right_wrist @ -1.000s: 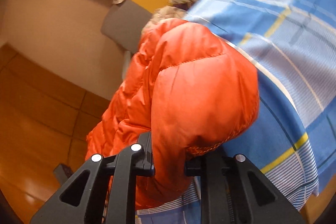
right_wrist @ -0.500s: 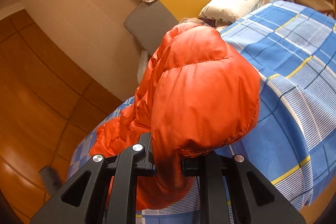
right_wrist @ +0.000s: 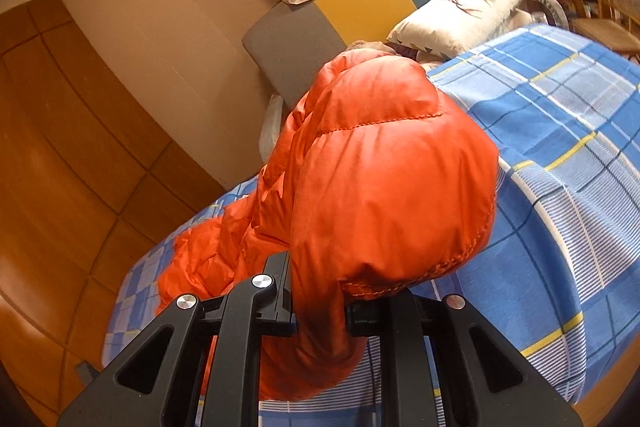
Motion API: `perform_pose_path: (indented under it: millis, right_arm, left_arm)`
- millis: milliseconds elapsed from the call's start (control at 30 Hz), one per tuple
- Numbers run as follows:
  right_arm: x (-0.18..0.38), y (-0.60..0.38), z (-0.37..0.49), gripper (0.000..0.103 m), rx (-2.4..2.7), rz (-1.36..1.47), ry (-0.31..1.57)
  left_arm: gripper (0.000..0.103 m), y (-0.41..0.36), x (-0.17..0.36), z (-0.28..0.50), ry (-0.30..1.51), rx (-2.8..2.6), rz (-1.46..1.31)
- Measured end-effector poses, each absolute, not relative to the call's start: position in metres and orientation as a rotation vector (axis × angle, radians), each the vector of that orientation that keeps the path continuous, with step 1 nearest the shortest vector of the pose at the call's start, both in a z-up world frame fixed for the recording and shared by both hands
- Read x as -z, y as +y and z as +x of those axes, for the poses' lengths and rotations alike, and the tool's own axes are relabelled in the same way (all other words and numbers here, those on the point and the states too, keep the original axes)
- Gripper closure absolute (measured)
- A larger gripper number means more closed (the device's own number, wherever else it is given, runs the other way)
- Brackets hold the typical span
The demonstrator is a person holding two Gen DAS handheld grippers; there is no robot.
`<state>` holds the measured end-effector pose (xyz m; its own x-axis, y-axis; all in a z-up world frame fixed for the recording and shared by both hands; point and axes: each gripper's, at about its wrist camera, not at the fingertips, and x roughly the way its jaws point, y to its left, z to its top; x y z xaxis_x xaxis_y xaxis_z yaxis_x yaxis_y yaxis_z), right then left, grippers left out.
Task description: Fold large clothes
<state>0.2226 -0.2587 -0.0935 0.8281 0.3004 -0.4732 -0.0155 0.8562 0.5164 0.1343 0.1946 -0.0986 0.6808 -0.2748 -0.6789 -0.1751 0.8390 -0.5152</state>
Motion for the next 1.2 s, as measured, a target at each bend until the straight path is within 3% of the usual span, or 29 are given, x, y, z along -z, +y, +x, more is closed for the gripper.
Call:
perform_pose_path:
  millis: [167,333,400,467,767,1000,1200]
  right_arm:
    - [0.087,-0.245,0.220,0.088,-0.204,0.442,0.562]
    - [0.080,-0.230,0.217,0.088,-0.251,0.380,0.549]
    - [0.078,-0.225,0.215,0.088,-0.270,0.355,0.542]
    - [0.081,-0.236,0.217,0.088,-0.256,0.396,0.552]
    - [0.110,-0.269,0.223,0.088,-0.216,0.490,0.593]
    - [0.110,-0.267,0.221,0.088,-0.218,0.465,0.593]
    - [0.093,-0.245,0.212,0.088,-0.258,0.384,0.561]
  left_arm:
    - [0.055,0.176,0.105,0.153,0.880,0.121,-0.542]
    - [0.074,0.170,0.106,0.159,0.902,0.163,-0.536]
    - [0.074,0.169,0.103,0.159,0.912,0.148,-0.483]
    - [0.066,0.173,0.088,0.154,0.864,0.059,-0.419]
    - [0.065,0.125,0.025,0.186,0.748,0.189,-0.375]
    - [0.068,0.046,0.043,0.245,0.849,0.233,-0.229]
    - [0.071,0.023,0.070,0.268,0.911,0.246,-0.128]
